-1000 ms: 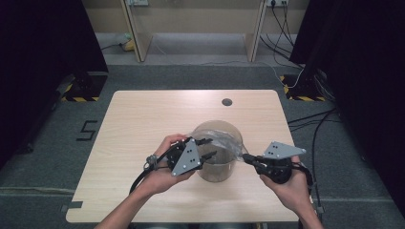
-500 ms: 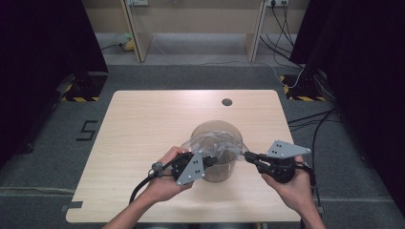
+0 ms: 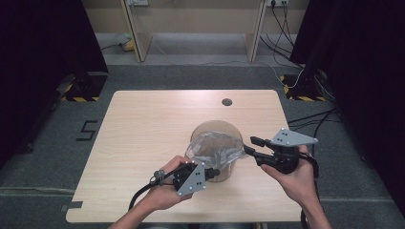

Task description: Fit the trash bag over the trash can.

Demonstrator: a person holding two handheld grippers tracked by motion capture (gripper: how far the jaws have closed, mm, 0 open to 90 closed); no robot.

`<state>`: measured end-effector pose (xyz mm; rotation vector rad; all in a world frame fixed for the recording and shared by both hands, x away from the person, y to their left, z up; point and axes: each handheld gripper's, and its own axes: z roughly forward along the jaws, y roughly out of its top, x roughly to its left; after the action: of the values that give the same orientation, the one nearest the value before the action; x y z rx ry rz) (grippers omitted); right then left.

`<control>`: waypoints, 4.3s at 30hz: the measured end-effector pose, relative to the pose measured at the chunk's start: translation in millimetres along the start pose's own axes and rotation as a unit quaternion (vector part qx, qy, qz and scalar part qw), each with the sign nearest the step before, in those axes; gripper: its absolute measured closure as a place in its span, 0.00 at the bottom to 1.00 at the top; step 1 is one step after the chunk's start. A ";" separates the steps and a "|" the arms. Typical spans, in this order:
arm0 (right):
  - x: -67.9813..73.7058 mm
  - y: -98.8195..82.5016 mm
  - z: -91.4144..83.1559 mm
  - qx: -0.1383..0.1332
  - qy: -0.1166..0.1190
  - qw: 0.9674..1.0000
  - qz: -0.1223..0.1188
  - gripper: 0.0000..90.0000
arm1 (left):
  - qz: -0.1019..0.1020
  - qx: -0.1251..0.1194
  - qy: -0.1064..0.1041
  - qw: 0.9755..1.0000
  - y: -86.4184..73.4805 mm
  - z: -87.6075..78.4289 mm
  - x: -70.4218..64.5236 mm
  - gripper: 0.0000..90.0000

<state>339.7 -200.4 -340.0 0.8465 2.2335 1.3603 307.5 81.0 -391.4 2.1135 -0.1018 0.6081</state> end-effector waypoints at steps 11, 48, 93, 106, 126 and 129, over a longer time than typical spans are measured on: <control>-8.5 -2.5 24.8 0.049 -0.014 0.998 0.034 0.98 | -0.001 0.020 -0.031 0.999 -16.2 7.9 -17.3 1.00; -25.2 -8.3 56.2 0.080 -0.117 0.989 0.050 1.00 | -0.091 -0.050 0.090 0.990 -23.1 -56.1 -18.7 0.79; -21.8 -3.4 47.7 0.079 -0.088 0.992 0.037 0.82 | -0.247 0.045 0.166 0.954 -65.3 -10.0 90.9 1.00; -24.0 0.4 47.9 0.085 -0.080 0.993 0.034 0.93 | -0.247 0.055 0.168 0.953 -64.1 -3.1 99.7 1.00; -18.0 7.9 39.1 0.065 -0.067 0.995 0.028 0.81 | -0.240 0.068 0.169 0.953 -59.6 6.2 109.5 1.00; -15.3 10.7 34.0 0.055 -0.058 0.997 0.024 0.79 | -0.235 0.072 0.171 0.954 -58.6 6.5 111.6 1.00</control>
<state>374.7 -184.6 -345.6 0.9970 2.2277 1.1861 424.9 127.2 -387.5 2.0331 0.6409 0.6913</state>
